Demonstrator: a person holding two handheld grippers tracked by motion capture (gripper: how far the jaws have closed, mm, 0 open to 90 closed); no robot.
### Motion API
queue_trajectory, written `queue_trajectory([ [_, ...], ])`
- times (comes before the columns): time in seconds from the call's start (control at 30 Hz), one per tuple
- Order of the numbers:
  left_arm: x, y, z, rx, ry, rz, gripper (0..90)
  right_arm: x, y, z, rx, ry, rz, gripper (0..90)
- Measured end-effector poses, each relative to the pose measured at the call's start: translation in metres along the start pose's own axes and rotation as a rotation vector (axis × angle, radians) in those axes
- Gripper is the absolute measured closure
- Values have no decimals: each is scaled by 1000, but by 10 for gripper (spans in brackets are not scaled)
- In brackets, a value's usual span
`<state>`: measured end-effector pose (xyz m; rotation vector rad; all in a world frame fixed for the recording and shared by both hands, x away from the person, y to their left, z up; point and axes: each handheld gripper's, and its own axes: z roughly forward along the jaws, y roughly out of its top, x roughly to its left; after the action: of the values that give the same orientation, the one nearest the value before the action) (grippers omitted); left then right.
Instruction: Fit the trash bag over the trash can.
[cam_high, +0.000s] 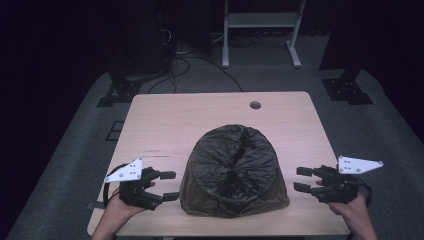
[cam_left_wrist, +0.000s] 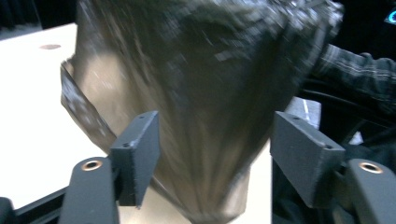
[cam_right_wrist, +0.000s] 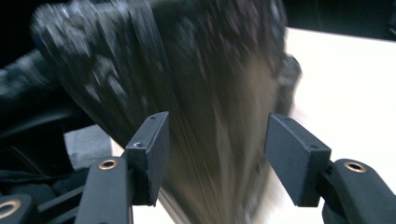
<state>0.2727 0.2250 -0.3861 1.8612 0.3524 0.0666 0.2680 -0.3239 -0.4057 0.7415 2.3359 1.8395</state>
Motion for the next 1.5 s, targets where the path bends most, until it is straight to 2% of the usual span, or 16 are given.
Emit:
queue_trajectory([
  [0.17, 10, 9, 17, 2, -4, 46, 222, 2, 14, 22, 13, 69, -38, 374],
  [0.23, 13, 10, 22, 3, -17, 61, 249, 3, 17, 31, 29, 86, -47, 439],
  [0.27, 15, 10, 24, 7, -25, 69, 290, 4, 18, 34, 41, 90, -56, 498],
  [0.33, 18, 11, 29, 19, -49, 91, 477, 5, 19, 39, 68, 104, -62, 694],
  [0.4, 20, 11, 32, 13, -60, 87, 625, 6, 19, 43, 91, 98, -70, 816],
  [0.47, 22, 11, 35, 11, -65, 74, 808, 7, 19, 45, 99, 96, -74, 900],
  [0.5, 23, 11, 35, 7, -66, 71, 890, 7, 19, 45, 99, 94, -76, 900],
  [0.67, 23, 6, 39, 30, -68, 52, 898, 5, 16, 47, 132, 85, -56, 900],
  [0.8, 23, -2, 41, 42, -78, 34, 896, 4, 11, 50, 153, 72, -60, 900],
  [0.83, 22, -2, 40, 36, -66, 41, 881, 4, 11, 50, 152, 68, -65, 889],
  [0.87, 21, -2, 39, 24, -51, 45, 792, 4, 12, 49, 137, 63, -73, 742],
  [1.0, 21, 3, 29, -32, -42, 48, 634, 2, 15, 46, 81, 38, -71, 439],
  [1.07, 21, 6, 25, -56, -27, 35, 534, 2, 17, 46, 65, 40, -74, 323],
  [1.2, 19, 16, 18, -77, -5, 43, 349, 4, 20, 49, 33, 18, -103, 143],
  [1.33, 16, 24, 17, -74, 1, 45, 191, 5, 24, 55, 28, 22, -120, 101],
  [1.5, 10, 41, 19, -59, 18, 44, 15, 6, 26, 65, 24, 52, -127, 96],
])
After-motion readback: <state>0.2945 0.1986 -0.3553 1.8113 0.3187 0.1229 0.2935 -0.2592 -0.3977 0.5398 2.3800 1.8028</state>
